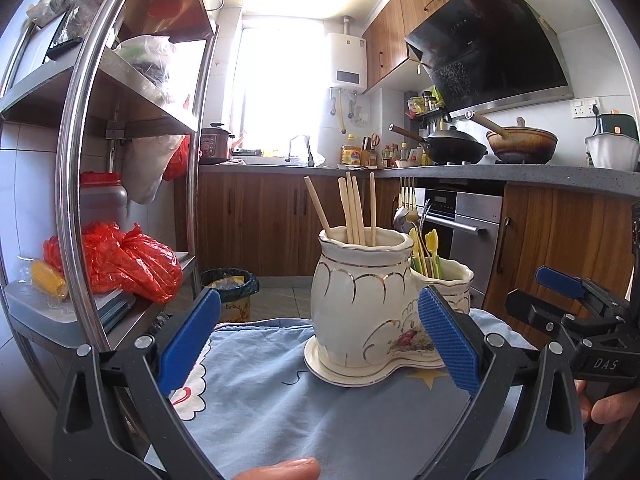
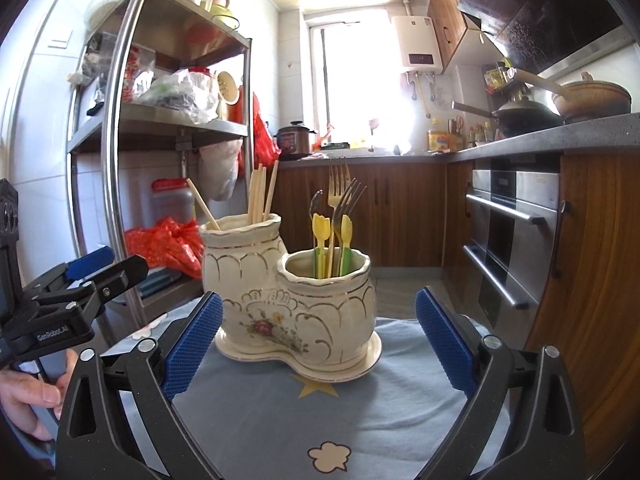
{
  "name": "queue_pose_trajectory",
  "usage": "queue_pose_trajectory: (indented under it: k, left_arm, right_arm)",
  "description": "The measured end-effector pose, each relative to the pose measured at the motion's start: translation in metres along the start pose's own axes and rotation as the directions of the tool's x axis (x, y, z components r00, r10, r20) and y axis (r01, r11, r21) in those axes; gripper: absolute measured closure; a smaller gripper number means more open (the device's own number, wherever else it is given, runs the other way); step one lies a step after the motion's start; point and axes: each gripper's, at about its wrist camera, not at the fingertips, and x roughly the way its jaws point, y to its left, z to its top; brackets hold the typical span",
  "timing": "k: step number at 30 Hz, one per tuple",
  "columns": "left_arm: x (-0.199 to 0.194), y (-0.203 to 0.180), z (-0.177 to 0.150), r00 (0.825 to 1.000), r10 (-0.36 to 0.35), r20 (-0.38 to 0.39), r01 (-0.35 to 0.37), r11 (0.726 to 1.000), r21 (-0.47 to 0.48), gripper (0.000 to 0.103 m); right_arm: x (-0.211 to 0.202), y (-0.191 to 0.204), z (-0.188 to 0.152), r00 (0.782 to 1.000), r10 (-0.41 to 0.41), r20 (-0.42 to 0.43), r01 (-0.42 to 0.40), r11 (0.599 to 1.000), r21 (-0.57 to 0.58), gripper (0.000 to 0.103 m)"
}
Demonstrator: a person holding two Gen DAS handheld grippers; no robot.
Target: Organize utensils
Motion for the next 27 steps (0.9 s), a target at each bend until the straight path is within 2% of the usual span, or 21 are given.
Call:
queue_pose_trajectory:
  k: [27]
  left_arm:
    - [0.0002, 0.0001, -0.0001, 1.0, 0.018, -0.005, -0.018, 1.0, 0.008, 0.005]
  right_arm:
    - [-0.0013, 0.0004, -0.0001, 1.0, -0.001, 0.001, 0.001, 1.0, -0.002, 0.006]
